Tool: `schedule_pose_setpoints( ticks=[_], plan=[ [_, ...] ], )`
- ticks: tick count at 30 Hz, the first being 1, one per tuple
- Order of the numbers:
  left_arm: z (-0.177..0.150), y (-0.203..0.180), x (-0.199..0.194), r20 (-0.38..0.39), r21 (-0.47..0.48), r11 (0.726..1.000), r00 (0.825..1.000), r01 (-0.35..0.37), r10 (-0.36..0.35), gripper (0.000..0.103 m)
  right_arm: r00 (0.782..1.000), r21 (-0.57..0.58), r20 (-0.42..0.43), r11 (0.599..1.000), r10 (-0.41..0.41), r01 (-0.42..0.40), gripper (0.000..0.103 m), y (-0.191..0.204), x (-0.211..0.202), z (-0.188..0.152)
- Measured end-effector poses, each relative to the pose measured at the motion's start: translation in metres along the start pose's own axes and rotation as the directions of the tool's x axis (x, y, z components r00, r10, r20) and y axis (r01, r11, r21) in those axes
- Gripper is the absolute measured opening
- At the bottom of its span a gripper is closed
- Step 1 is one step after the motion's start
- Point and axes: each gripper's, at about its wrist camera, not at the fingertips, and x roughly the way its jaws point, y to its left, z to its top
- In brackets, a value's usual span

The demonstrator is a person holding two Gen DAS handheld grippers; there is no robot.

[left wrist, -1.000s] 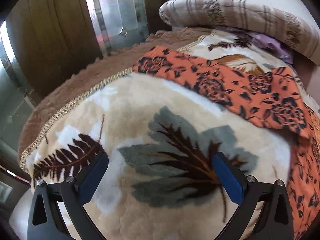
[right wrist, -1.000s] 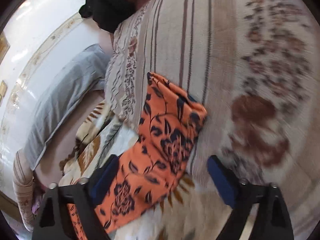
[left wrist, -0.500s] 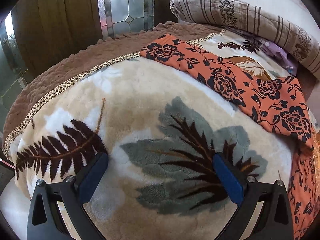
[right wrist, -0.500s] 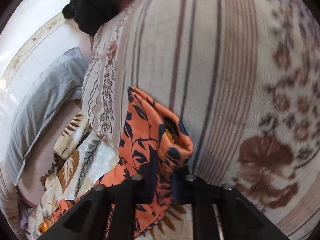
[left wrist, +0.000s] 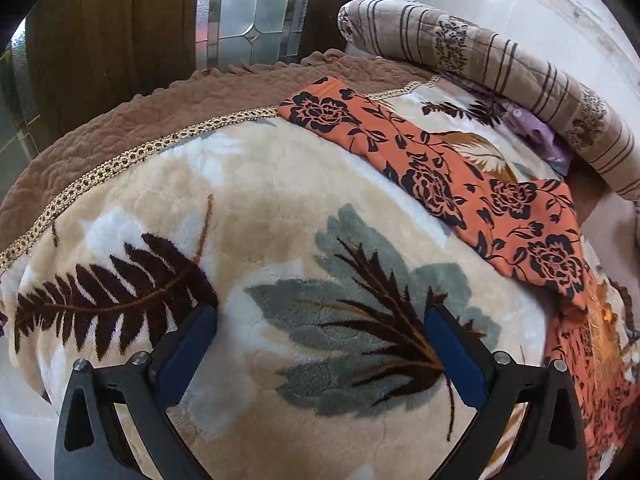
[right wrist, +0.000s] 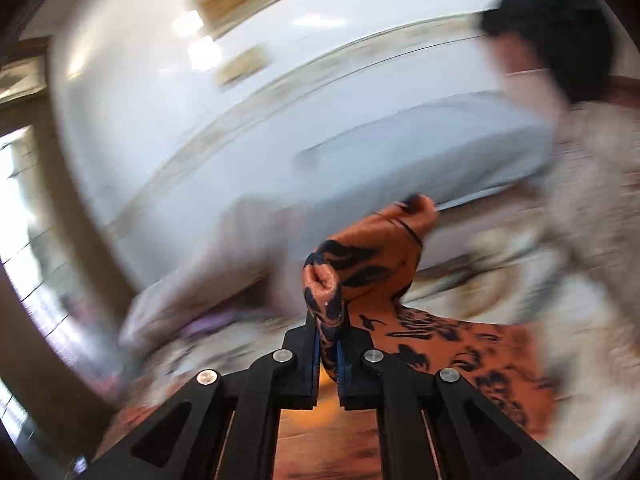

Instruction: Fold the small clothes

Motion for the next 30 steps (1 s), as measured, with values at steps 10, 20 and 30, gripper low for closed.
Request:
schedule_pose_setpoints(
  ticks=[10, 20, 30],
  plan=[
    [-0.001, -0.006, -0.007, 0.021, 0.067, 0.998, 1.0, -0.016, 0.014, 0.103, 0.902, 0.127, -0.43, 0.992, 0.03, 0.027, 0.103, 0.008, 0.135, -0.179],
    [-0.022, -0.086, -0.084, 0.197, 0.372, 0.914, 0.949, 0.16, -0.246, 0.103, 0.955, 0.119, -0.293, 0.993, 0.049, -0.015, 0.103, -0.049, 0.005, -0.153],
    [-0.043, -0.267, -0.017, -0.399, 0.333, 0.701, 0.768, 0.63, -0.501, 0.103, 0.942, 0.212, -0.319, 0.977, 0.103, -0.035, 0.103, -0.107, -0.027, -0.21]
  ],
)
